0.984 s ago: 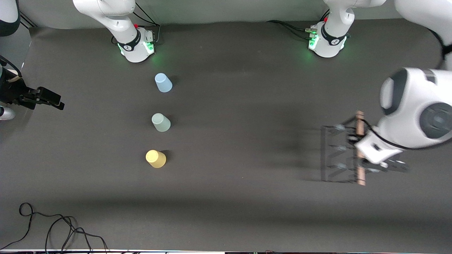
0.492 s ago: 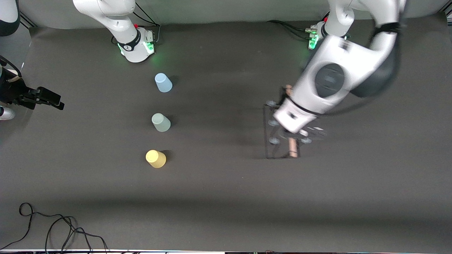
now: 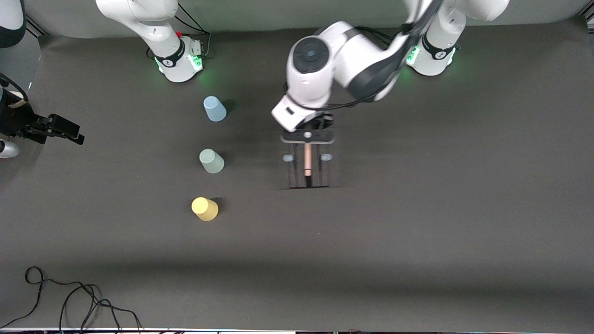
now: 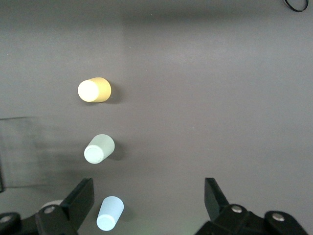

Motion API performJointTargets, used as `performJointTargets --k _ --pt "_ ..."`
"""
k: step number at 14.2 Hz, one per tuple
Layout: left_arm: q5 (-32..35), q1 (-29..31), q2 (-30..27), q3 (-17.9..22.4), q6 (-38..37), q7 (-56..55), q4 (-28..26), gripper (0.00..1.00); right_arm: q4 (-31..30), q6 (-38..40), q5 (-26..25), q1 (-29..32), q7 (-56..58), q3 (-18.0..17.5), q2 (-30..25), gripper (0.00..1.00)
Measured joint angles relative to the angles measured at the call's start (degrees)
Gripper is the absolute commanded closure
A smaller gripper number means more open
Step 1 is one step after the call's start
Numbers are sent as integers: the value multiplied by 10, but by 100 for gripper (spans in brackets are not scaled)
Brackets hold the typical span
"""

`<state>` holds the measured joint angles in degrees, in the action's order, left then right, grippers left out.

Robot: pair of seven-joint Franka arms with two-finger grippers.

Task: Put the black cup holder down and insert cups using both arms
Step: 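Carry the holder to the table middle and lower it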

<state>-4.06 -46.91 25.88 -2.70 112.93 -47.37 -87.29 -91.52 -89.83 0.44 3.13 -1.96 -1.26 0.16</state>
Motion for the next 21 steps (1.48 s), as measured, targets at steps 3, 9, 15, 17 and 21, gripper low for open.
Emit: performJointTargets --k 3,9,15,17,21 --pt "2 -29 57 1 28 -19 0 100 0 0 0 0 0 0 0 0" --pt "6 -30 59 13 33 -27 3 100 0 0 0 0 0 0 0 0" --pt "14 -31 60 11 31 -33 2 97 0 18 1 0 0 1 0 0" --pt "15 -31 60 11 31 -33 2 68 -1 22 14 0 0 3 -1 0" --pt "34 -32 59 10 31 -33 5 67 -30 17 55 -5 -27 4 -4 0"
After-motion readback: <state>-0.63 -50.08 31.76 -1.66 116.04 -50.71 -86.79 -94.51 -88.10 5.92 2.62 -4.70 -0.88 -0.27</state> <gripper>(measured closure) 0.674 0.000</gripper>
